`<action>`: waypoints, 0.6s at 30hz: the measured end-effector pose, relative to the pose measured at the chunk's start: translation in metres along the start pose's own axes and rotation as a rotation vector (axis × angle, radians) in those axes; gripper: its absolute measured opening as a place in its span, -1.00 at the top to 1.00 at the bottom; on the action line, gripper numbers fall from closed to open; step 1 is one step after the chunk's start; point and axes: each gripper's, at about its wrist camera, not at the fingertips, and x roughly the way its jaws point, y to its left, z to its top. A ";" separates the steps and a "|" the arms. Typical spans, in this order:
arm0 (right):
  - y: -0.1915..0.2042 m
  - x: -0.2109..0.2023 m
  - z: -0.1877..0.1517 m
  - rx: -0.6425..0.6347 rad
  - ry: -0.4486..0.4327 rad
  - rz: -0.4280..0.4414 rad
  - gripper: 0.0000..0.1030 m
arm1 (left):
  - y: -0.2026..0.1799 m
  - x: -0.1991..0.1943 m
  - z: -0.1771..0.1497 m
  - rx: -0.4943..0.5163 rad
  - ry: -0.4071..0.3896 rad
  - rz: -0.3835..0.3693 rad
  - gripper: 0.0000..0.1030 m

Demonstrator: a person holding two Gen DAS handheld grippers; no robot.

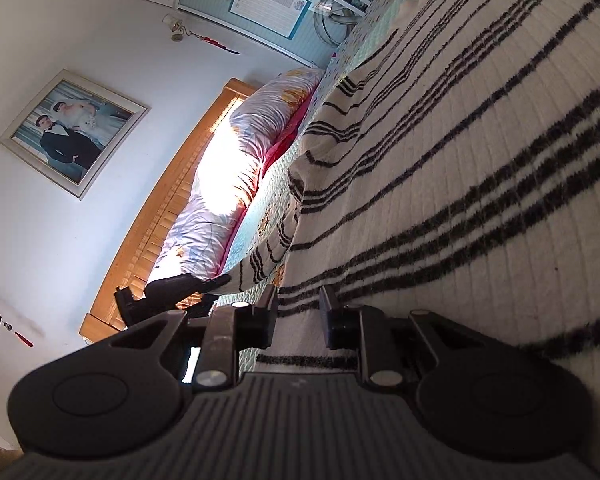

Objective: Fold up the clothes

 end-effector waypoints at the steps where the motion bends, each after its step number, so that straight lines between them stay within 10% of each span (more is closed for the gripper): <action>1: 0.001 0.000 0.000 -0.002 0.001 -0.003 0.55 | -0.007 -0.016 -0.006 0.033 -0.053 0.011 0.78; 4: 0.017 0.009 0.001 -0.059 0.039 -0.107 0.55 | -0.019 -0.055 -0.028 0.084 -0.185 0.168 0.78; 8: 0.071 0.037 0.014 -0.225 0.131 -0.272 0.38 | 0.003 -0.067 -0.061 -0.126 -0.170 0.332 0.78; 18: 0.139 0.134 0.079 -0.473 0.300 -0.347 0.34 | 0.016 -0.062 -0.094 -0.242 -0.194 0.332 0.77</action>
